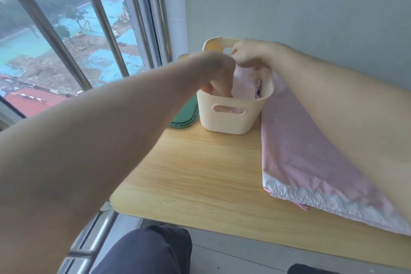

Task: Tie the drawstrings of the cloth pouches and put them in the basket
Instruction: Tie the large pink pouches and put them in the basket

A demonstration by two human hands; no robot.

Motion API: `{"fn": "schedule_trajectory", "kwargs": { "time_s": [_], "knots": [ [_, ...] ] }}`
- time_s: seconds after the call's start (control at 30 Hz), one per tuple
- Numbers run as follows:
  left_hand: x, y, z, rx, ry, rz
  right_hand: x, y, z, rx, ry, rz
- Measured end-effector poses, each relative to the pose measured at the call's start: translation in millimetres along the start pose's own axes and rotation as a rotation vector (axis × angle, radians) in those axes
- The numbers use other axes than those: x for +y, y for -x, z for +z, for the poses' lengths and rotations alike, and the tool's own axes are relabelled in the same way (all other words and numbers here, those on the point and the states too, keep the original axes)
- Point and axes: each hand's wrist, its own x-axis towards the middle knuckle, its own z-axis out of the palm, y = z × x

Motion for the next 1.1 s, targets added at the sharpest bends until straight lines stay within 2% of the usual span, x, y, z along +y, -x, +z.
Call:
{"fn": "schedule_trajectory", "kwargs": {
  "time_s": [0.1,0.17,0.23,0.33,0.5,0.63,0.77,0.87,1.0,1.1],
  "knots": [
    [-9,7,-17,0.046,0.269,0.029,15,22,-7,0.231,-0.114,-0.042],
    [-11,9,-18,0.171,0.441,-0.024,24,44,-7,0.309,-0.238,-0.071],
    [-14,9,-14,0.302,0.536,-0.084,30,62,-5,0.359,-0.307,-0.090],
    [-16,14,-6,0.505,0.555,-0.107,38,86,0,0.429,-0.355,-0.087],
    [-11,16,13,0.438,0.539,-0.109,44,106,14,0.453,-0.307,-0.123],
    [5,13,24,0.461,0.344,-0.103,34,108,17,0.282,-0.172,-0.183],
    [9,7,32,0.388,0.292,-0.112,17,97,10,0.146,0.123,-0.094],
    [6,4,30,0.420,0.293,-0.129,4,86,9,0.050,0.268,-0.038],
    [8,4,25,0.510,0.203,-0.097,-1,83,4,0.067,0.212,-0.031],
    [4,3,15,0.520,0.234,-0.042,15,87,-2,0.106,-0.046,-0.074]
  ]
}}
